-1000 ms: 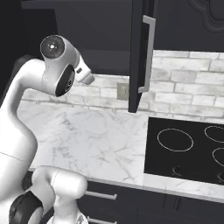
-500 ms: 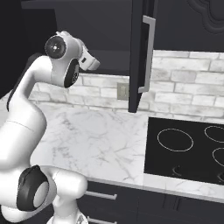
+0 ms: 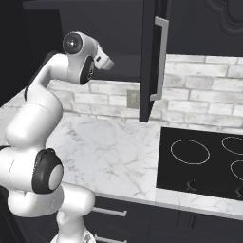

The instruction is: Pick the tomato from the counter and place it in the cabinet. Then close the cabinet.

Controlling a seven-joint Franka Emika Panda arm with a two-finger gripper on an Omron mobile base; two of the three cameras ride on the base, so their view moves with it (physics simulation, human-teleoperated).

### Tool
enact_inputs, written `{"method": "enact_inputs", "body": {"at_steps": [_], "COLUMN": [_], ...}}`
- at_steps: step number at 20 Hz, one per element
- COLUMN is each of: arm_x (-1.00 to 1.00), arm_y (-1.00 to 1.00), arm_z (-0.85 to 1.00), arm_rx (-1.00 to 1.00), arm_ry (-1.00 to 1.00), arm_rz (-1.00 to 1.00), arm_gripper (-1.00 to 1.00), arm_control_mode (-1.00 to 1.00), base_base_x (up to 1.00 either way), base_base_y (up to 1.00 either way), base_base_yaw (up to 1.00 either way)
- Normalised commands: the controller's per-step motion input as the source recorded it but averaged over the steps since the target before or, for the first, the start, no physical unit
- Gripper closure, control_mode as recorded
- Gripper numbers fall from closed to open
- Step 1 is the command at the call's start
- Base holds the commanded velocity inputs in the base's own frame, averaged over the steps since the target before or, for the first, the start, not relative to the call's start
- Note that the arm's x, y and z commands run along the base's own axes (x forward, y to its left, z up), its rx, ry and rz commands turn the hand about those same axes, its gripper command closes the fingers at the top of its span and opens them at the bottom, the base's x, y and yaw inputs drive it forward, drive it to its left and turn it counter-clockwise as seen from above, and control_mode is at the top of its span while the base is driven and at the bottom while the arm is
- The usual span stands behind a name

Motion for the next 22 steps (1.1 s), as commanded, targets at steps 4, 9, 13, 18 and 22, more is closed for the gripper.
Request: {"method": "enact_inputs", "body": {"at_steps": [4, 9, 13, 18, 22], "arm_x": [0.48, 0.41, 0.43, 0.45, 0.47], "arm_y": [0.00, 0.00, -0.01, -0.12, -0.13], "arm_z": [0.01, -0.38, -0.73, -0.51, -0.36], "arm_rx": [-0.01, -0.04, -0.03, 0.00, 0.00], "arm_ry": [0.17, 0.11, 0.10, 0.02, 0.00], "arm_rz": [0.00, 0.00, 0.00, 0.00, 0.00], "arm_gripper": [1.00, 1.00, 1.00, 1.00, 1.00], "arm_control_mode": [-1.00, -1.00, -1.00, -1.00, -1.00], "base_base_x": [0.00, 0.00, 0.00, 0.00, 0.00], "base_base_y": [0.00, 0.00, 0.00, 0.00, 0.00], "base_base_yaw": [0.00, 0.00, 0.00, 0.00, 0.00]}}
